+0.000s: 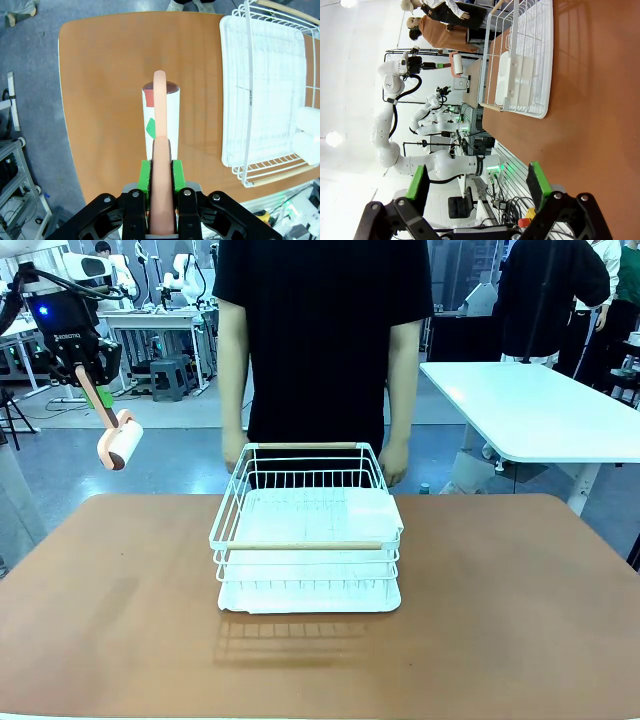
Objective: Clean the table.
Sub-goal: Place the Lint Roller down when the Dish drying rack is positioned in the middle of the table.
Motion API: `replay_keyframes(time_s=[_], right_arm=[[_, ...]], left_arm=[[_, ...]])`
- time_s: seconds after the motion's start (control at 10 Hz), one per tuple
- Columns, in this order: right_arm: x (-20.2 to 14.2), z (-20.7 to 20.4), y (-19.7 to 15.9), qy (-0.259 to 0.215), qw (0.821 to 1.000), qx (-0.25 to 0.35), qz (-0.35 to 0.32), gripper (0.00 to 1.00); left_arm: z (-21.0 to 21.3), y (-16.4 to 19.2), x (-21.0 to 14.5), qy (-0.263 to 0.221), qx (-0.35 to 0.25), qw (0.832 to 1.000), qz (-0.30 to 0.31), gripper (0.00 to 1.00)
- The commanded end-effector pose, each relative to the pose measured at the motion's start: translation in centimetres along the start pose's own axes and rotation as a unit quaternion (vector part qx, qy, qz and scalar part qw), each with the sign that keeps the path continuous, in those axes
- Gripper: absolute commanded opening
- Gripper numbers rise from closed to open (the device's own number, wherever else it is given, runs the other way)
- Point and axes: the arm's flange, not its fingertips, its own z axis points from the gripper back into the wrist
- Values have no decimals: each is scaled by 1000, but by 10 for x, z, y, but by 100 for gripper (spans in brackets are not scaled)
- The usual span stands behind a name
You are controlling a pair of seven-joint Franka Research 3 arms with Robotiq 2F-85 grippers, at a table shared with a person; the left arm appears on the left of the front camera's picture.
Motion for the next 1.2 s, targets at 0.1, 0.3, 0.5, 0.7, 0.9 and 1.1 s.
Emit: replay_keyframes(time_s=[0.1, 0.3, 0.5, 0.7, 0.9, 1.1], right_arm=[[-1, -1, 2, -2, 1000, 7, 7, 100], [-1, -1, 2, -2, 1000, 7, 7, 100], [-1, -1, 2, -2, 1000, 7, 7, 100], [-1, -1, 2, -2, 1000, 7, 7, 100], [-1, -1, 2, -2, 1000, 7, 7, 100], [-1, -1, 2, -2, 1000, 7, 7, 100]], left_arm=[[-5, -6, 4, -46, 5, 994, 100, 21], [-14, -15, 9, -55, -23, 946, 318, 21], [-19, -15, 21, -109, -46, 851, 512, 21], [-26, -20, 26, -119, -66, 814, 565, 21], [-42, -24, 39, -138, -58, 737, 659, 21], [-60, -26, 48, -149, -24, 730, 667, 21]])
